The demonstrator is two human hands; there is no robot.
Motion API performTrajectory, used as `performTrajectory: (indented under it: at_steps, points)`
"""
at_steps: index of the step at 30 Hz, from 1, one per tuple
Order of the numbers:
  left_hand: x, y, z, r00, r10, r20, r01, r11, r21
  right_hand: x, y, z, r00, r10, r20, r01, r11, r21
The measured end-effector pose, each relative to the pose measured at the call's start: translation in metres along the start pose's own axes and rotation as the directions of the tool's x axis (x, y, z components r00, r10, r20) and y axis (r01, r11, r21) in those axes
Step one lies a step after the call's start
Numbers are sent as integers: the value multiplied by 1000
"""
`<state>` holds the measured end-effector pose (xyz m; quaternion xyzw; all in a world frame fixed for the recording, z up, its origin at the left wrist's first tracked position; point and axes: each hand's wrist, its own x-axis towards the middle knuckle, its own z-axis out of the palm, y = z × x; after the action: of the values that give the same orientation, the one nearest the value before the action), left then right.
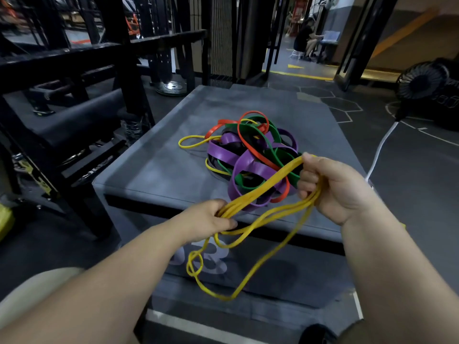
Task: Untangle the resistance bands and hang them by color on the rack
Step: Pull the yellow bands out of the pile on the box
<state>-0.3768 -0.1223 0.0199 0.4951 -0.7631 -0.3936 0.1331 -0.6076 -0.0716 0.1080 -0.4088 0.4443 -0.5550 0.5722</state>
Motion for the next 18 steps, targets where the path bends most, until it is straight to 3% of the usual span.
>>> performTrajectory:
  at_steps: [6,8,12,14,18]
  points:
    - [3,-6,1,994,-3,-108,-9,994,-109,5,5,-2,995,-52,-80,70,967,245]
    - [3,-6,0,979,-30,-203,-6,985,-174,5,5,-2,996,-43,-84,62,969,239]
    - [5,-6,-5,921,-93,-378,-43,941,-336,5,3,1,989,-62,-136,72,995,69]
    - [6,-9,-7,923,-105,-369,-45,925,-377,4,4,4,976,-101,-193,120,989,91]
    - [7,-12,-3,949,-89,-303,-55,898,-438,2,7,10,970,-97,-221,174,914,366]
